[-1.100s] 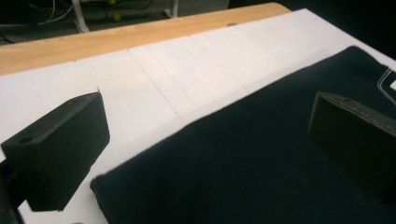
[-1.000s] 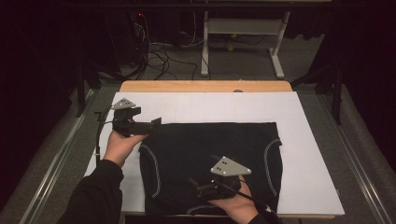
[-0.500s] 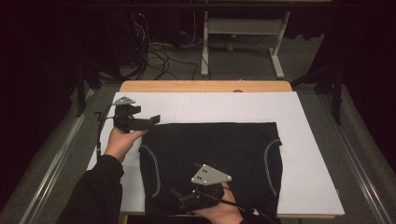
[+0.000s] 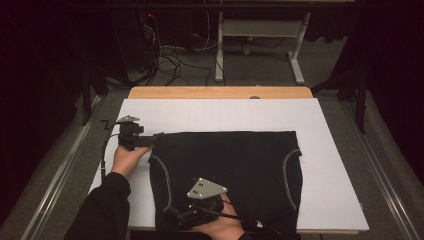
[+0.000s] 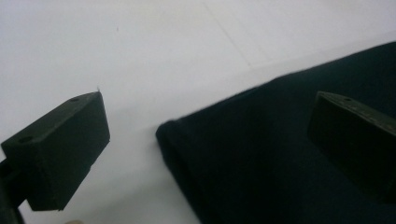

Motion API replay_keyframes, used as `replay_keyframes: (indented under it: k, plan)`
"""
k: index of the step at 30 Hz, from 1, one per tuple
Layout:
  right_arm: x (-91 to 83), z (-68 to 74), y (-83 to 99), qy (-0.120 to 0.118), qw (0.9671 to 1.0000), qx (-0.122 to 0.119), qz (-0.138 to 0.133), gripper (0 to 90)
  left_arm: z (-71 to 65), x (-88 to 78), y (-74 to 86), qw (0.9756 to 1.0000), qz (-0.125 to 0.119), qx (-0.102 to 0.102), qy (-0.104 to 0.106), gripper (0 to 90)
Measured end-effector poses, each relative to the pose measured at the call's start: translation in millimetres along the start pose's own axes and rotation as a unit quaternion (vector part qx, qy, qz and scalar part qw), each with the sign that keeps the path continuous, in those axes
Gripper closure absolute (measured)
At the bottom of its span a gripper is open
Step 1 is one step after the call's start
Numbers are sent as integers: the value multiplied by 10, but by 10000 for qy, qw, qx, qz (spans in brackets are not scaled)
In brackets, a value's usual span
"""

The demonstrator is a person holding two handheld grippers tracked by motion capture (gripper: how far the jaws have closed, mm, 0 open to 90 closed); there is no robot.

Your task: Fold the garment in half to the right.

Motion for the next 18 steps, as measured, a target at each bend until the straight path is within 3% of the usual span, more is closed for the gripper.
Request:
replay_keyframes:
  k: [3,6,14,18]
  plan:
    - [36,53,26,-73,10000,9,13,0,37,48,99,9998,159,-59,49,0]
    - [54,99,66,-115,9999,-48,75,0,51,86,164,9997,143,-135,109,38]
    - [-13,144,47,-184,9998,-77,23,0,-28,143,188,9993,333,125,84,258]
    - [-22,141,47,-180,9998,-96,28,1,-24,162,191,9992,369,142,-3,332]
Point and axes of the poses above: each handheld gripper's, and its own axes: x roughly forward along the jaws, y roughly out of its underside, z roughly to its left, the point moved 8 cm from there along x, roughly forward along the jaws, and after that the axes turned 1 degree about y, right-handed, at the moved point
